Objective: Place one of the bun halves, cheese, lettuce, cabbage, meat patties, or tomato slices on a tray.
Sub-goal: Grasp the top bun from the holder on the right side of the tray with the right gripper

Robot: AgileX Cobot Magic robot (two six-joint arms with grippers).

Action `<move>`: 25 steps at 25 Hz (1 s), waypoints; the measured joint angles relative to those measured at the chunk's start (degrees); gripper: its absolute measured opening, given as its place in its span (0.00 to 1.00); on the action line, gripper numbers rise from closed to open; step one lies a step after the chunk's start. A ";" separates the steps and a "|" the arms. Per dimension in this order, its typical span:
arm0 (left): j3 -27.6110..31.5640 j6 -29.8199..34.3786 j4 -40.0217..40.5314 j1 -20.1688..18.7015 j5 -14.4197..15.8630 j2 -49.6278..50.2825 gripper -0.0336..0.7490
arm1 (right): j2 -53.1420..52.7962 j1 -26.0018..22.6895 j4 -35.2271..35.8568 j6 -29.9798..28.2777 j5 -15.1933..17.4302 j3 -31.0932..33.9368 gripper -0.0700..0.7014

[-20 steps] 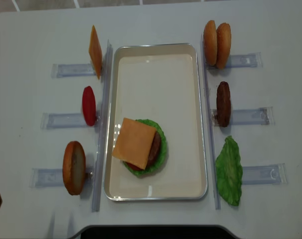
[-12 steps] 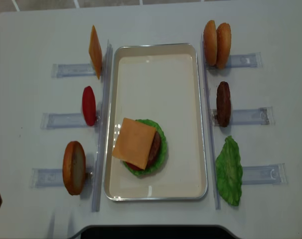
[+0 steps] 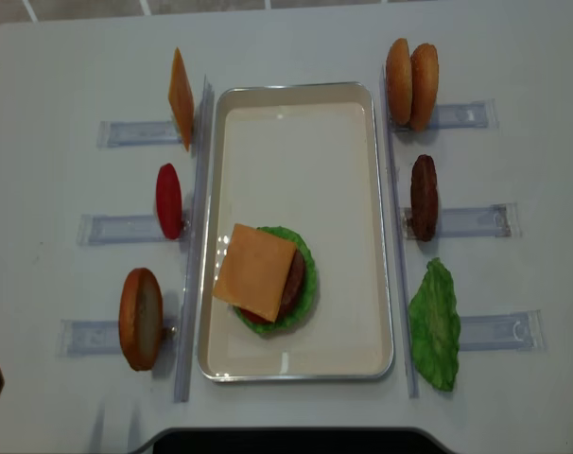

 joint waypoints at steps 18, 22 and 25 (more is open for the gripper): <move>0.00 0.00 0.00 0.00 -0.05 0.00 0.53 | 21.55 0.00 5.73 -1.43 -2.39 -9.69 0.56; 0.00 0.00 0.00 0.00 -0.05 0.00 0.53 | 37.43 0.00 5.99 -2.15 -3.88 -15.87 0.56; 0.00 0.00 0.00 0.00 -0.05 0.00 0.53 | 50.15 0.00 7.56 -2.66 -3.88 -21.74 0.56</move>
